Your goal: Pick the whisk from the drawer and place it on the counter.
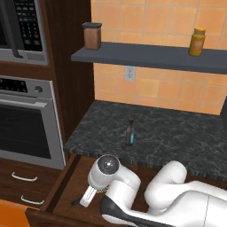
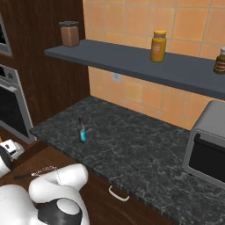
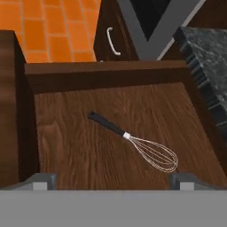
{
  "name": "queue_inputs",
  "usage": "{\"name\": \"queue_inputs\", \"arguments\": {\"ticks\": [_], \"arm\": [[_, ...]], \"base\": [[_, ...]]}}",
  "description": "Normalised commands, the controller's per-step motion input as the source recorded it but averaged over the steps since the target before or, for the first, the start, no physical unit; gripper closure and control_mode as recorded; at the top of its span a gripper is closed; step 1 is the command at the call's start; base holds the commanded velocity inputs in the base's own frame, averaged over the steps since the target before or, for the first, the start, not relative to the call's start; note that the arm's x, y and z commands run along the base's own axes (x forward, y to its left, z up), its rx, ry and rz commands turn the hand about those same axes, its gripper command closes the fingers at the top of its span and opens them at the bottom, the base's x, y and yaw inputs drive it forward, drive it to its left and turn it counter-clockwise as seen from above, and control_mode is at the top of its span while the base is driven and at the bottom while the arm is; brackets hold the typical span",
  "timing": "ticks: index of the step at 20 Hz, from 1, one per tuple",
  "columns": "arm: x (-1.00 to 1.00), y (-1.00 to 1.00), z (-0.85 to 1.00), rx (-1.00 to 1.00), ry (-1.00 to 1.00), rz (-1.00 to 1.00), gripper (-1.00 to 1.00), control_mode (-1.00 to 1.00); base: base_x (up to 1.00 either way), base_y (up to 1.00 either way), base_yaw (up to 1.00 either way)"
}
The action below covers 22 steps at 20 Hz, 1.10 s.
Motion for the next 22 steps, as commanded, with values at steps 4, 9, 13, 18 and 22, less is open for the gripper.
{"name": "queue_inputs", "arguments": {"ticks": [4,9,13,18,22], "arm": [[0.01,-0.26,-0.12,-0.14,0.0,0.35,-1.0,-1.0],[0.19,-0.19,-0.27,-0.06,0.02,0.28,-1.0,-1.0],[0.27,0.0,-0.59,-0.12,0.0,0.06,-1.0,-1.0],[0.32,0.16,-0.54,-0.13,0.02,0.01,-1.0,-1.0],[0.21,0.23,-0.25,-0.11,0.02,0.02,-1.0,-1.0]], "base": [[0.0,0.0,0.0],[0.0,0.0,0.0],[0.0,0.0,0.0],[0.0,0.0,0.0],[0.0,0.0,0.0]]}}
